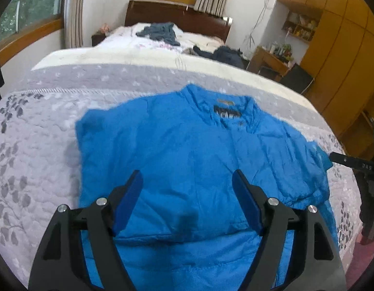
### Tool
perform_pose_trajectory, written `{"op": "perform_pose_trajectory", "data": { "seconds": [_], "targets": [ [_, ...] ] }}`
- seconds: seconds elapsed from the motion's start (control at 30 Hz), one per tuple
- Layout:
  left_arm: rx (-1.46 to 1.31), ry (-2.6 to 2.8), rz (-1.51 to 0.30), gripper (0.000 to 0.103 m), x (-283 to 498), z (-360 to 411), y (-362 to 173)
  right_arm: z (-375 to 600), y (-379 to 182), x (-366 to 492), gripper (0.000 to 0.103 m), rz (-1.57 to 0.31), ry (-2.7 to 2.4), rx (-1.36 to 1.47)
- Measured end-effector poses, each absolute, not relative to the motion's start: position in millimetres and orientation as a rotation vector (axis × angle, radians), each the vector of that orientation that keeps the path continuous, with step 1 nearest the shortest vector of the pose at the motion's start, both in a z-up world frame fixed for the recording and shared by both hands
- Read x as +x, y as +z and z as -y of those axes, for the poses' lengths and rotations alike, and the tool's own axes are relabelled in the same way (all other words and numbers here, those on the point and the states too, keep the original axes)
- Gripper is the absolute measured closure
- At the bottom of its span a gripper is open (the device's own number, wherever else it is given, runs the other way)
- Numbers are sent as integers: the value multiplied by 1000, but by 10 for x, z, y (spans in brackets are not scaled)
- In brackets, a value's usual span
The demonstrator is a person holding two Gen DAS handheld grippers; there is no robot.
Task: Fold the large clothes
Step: 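Move both grippers to the jacket hem with its white trim, then grasp the white-trimmed hem with both grippers and lift it toward the collar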
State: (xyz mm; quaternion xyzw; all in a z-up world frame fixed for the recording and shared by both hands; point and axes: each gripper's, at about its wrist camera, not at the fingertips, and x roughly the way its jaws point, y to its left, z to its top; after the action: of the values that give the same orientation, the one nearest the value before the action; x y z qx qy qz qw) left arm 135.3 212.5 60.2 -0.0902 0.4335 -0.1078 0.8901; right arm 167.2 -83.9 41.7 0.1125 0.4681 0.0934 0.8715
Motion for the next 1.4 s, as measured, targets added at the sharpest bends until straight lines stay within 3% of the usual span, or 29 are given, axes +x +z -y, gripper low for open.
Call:
{"op": "perform_pose_trajectory", "data": {
  "seconds": [0.27, 0.47, 0.63, 0.8, 0.93, 1.17, 1.4],
  "targets": [
    [-154, -201, -942, 28, 1391, -2158, 291, 1001, -105, 1808, 72, -1054, 178, 300],
    [-131, -194, -946, 28, 1332, -2125, 319, 1090, -123, 1767, 72, -1027, 208, 367],
    [-182, -217, -927, 27, 949, -2385, 606, 1106, 203, 1275, 55, -959, 282, 321],
    [-122, -196, -932, 19, 225, -2707, 706, 1080, 261, 602, 48, -991, 366, 276],
    [-144, -176, -1008, 18, -372, -2987, 561, 1040, 231, -8, 38, -1001, 382, 216],
    [-265, -198, -1090, 17, -1267, -3232, 257, 918, -6, -798, 34, -1051, 401, 220],
    [-344, -234, -1121, 17, -1527, -3211, 99, 960, -265, -1206, 33, -1121, 374, 292]
  ]
}}
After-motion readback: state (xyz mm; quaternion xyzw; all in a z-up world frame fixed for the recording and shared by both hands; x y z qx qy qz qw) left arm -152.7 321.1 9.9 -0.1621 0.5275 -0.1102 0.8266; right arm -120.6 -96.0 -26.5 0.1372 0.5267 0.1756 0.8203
